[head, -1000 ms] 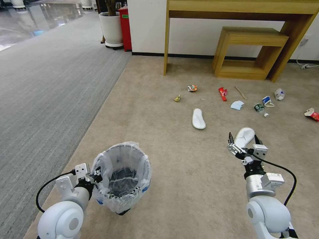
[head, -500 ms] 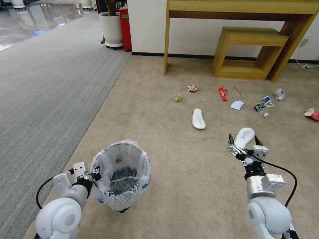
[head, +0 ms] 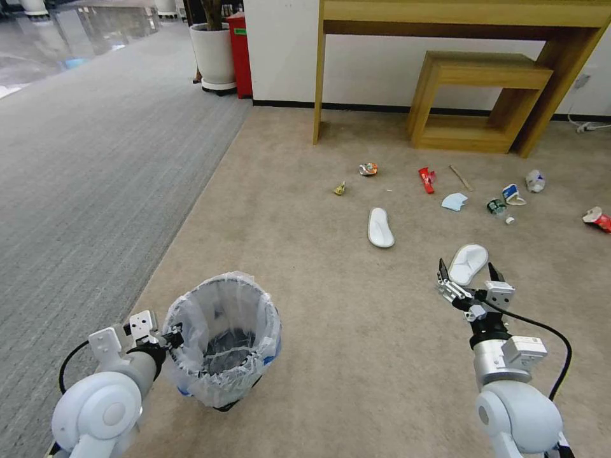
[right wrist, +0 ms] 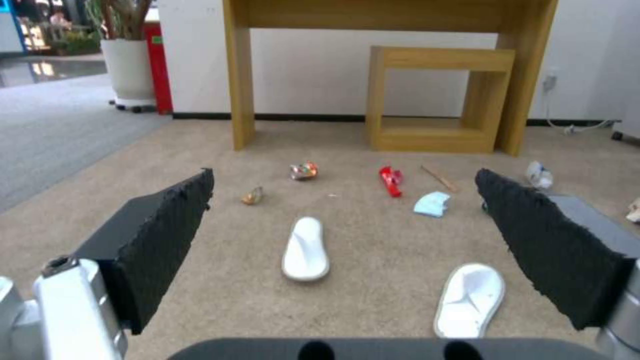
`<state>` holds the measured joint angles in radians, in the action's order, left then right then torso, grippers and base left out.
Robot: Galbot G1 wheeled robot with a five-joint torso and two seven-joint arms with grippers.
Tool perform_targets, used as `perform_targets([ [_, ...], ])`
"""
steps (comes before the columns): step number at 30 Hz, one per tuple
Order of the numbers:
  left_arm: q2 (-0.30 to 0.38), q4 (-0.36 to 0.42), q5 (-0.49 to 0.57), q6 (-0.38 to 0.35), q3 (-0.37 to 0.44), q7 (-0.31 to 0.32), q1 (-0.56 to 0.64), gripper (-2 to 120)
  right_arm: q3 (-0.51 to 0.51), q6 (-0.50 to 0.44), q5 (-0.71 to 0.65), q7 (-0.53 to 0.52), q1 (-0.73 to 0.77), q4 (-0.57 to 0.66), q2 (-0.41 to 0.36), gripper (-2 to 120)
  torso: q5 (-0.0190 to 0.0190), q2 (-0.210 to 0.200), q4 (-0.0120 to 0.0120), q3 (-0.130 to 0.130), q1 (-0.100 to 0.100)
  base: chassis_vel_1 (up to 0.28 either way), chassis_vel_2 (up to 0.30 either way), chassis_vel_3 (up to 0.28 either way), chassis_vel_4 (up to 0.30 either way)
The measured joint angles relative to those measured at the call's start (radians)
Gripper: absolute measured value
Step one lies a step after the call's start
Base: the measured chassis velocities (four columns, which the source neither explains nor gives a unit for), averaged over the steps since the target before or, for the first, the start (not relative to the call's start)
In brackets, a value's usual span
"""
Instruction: Pick up the trash bin and place the garbage on the floor into it.
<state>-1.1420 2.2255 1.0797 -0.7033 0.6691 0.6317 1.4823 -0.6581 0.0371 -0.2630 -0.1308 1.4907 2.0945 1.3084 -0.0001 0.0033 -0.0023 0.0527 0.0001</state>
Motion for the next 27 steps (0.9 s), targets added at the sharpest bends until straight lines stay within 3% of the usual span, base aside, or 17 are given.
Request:
perform_targets([
  [27, 0.003, 0.022, -0.034, 0.002, 0.012, -0.025, 0.009, 1, -0.001, -0.024, 0.007, -0.025, 0.017, 0.013, 0.006, 100, 0.0000, 0.000, 0.0000, 0.000, 0.000, 0.000, 0.000, 0.000, 0.000],
])
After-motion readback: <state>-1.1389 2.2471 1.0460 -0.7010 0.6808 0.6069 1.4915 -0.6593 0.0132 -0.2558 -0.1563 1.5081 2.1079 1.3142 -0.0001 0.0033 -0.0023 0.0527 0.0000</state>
